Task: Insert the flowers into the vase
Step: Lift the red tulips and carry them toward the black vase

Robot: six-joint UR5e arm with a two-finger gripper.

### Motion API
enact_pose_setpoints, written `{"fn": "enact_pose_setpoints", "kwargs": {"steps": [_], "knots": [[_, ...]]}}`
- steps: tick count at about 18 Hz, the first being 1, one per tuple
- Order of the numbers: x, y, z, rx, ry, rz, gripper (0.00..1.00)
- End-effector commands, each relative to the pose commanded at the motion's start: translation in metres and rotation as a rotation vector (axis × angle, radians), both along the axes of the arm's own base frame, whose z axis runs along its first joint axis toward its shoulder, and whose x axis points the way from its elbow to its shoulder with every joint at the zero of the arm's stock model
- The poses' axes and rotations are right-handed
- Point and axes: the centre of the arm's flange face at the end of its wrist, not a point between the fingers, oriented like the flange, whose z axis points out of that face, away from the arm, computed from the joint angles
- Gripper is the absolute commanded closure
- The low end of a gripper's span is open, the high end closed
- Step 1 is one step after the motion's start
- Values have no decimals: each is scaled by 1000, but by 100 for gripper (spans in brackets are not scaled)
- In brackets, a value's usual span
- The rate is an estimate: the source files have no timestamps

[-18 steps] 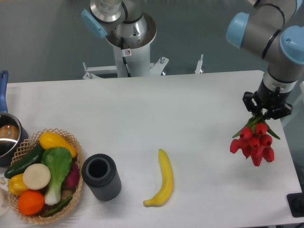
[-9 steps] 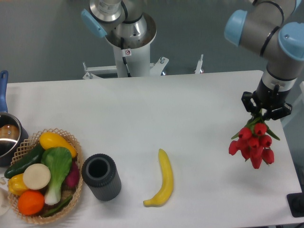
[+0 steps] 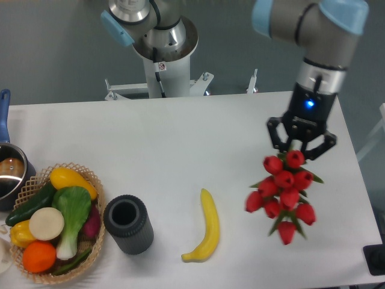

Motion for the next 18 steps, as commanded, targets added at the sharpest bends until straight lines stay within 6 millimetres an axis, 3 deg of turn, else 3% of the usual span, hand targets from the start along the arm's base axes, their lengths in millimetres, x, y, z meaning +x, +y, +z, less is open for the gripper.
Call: {"fn": "enact_pose_setpoints", "kwargs": {"steps": [4,11,14,18], "knots": [[20,12,22,71,16,-44,100],[56,40,36,187,-1,-157,100],[58,39,42,336,-81,-240,100],[62,39,49,397,-105,-278,100]]}}
